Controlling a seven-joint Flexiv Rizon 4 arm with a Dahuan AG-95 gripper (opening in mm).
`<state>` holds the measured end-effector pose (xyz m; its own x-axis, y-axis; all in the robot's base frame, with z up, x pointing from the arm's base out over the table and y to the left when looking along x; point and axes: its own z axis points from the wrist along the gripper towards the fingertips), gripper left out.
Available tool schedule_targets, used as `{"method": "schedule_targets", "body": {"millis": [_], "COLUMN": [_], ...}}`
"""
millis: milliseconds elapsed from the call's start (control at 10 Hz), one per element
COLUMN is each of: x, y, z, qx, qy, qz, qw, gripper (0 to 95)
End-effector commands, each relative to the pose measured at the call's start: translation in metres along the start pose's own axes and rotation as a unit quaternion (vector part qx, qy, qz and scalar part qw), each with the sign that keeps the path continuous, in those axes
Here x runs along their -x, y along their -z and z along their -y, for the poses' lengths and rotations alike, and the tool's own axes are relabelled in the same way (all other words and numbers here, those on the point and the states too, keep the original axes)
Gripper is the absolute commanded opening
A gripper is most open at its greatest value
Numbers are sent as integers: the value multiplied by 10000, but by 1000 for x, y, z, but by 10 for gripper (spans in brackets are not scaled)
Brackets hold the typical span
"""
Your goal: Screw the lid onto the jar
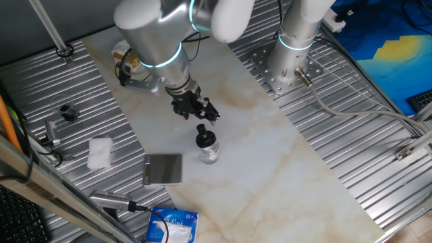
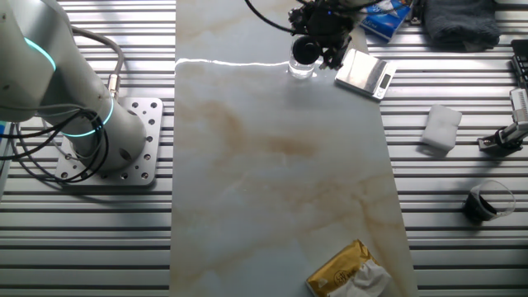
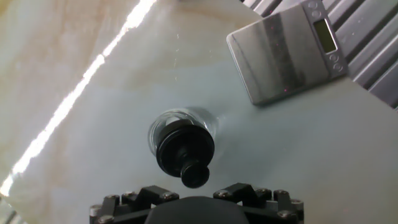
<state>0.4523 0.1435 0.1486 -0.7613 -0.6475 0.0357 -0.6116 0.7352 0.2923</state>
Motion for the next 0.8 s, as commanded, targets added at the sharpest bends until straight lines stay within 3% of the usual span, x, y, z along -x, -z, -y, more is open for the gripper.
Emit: {"method": "schedule_targets", "body": {"millis": [100, 200, 500, 800], "x": [1, 1, 2, 5], "y": [-5, -6, -10, -13], "z": [-1, -1, -2, -4], "qx": [216, 381, 677, 747], "qy": [-360, -544, -806, -942], "qz": [41, 65, 198, 209], "qw": [9991, 9978, 9943, 9925], "gripper": [760, 760, 760, 760]}}
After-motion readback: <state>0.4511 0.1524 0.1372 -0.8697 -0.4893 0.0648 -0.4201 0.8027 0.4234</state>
